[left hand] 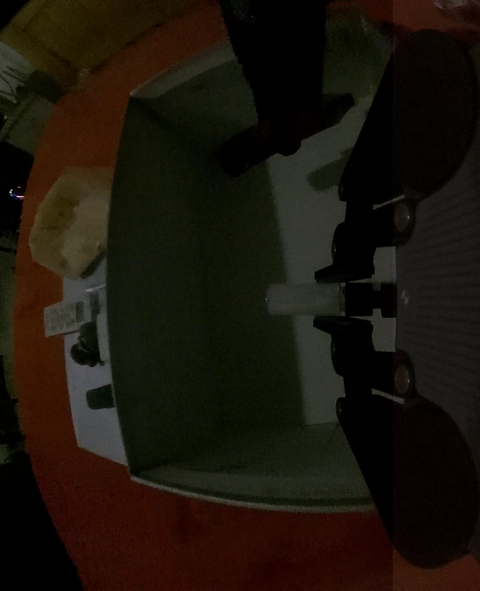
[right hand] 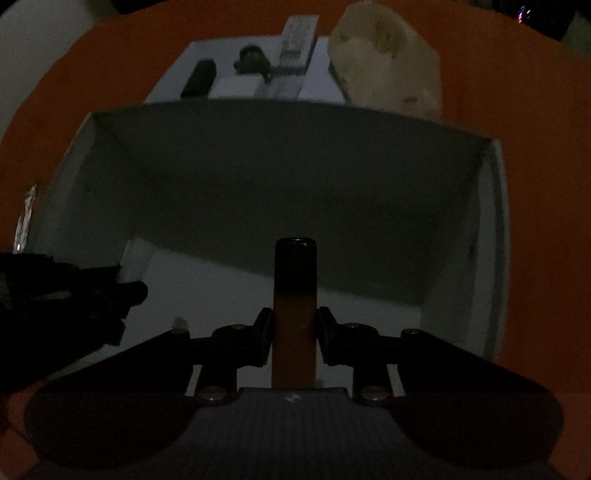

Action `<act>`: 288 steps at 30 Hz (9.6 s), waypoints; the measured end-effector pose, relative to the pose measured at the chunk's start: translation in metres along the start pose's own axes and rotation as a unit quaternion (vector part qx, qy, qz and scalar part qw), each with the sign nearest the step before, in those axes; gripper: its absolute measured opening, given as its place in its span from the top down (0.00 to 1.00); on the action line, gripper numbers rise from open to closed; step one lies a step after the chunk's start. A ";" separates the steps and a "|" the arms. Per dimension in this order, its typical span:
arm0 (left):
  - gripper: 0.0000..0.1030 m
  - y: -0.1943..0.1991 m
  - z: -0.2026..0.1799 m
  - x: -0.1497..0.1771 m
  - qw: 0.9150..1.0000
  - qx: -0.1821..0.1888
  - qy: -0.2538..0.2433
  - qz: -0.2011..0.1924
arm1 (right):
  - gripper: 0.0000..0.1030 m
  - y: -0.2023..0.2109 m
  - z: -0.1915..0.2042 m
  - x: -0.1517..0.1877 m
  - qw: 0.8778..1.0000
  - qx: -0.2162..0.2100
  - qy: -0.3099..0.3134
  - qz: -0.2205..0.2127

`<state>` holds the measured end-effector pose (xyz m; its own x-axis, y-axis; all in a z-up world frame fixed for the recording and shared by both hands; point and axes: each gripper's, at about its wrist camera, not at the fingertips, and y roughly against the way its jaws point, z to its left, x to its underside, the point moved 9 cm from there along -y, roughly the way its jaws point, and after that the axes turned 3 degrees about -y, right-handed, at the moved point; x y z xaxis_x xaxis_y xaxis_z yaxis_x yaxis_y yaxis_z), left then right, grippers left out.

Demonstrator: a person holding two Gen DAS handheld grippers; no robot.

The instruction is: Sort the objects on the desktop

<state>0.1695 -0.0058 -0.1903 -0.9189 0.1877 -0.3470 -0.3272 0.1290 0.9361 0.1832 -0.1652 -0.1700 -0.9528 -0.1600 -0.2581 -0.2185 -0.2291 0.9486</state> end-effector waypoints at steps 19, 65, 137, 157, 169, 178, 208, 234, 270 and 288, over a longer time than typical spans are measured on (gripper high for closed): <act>0.85 -0.040 0.009 0.006 0.997 -0.020 0.029 0.069 | 0.73 -0.061 0.001 0.006 0.997 0.043 0.040 0.044; 0.37 0.077 0.065 -0.141 0.988 -0.031 0.110 -0.100 | 0.45 0.111 -0.026 -0.154 0.991 -0.053 -0.044 -0.118; 0.55 -0.070 0.126 -0.190 0.995 -0.029 0.095 -0.017 | 0.69 -0.069 -0.007 -0.199 0.999 0.030 -0.038 0.001; 0.79 -0.066 0.116 -0.175 0.996 -0.065 0.062 -0.008 | 0.69 -0.065 -0.011 -0.196 0.999 0.037 -0.029 -0.005; 0.45 -0.072 0.122 -0.174 0.994 -0.074 0.081 0.001 | 0.55 -0.081 -0.004 -0.198 0.999 0.034 -0.034 -0.005; 0.80 -0.072 0.118 -0.174 0.996 -0.073 0.057 -0.015 | 0.69 -0.086 0.002 -0.199 0.998 0.057 -0.015 -0.020; 0.80 0.055 0.102 -0.228 0.985 -0.066 0.107 -0.119 | 0.69 0.048 0.038 -0.247 0.991 0.013 -0.017 -0.133; 0.80 0.095 0.031 -0.109 0.995 0.016 0.049 -0.085 | 0.69 0.114 0.045 -0.119 0.992 -0.044 0.013 -0.116; 0.80 -0.009 -0.016 0.032 0.995 0.039 0.013 0.087 | 0.69 -0.029 0.019 0.037 0.996 0.027 0.062 0.054; 0.79 -0.024 -0.025 0.041 0.994 0.038 -0.001 0.105 | 0.69 -0.050 0.023 0.050 0.992 0.041 0.087 0.086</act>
<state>0.1340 -0.0256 -0.2261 -0.9648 0.2201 -0.1441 -0.1100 0.1598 0.9810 0.1419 -0.1395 -0.2257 -0.9285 -0.3541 -0.1119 -0.0790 -0.1062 0.9912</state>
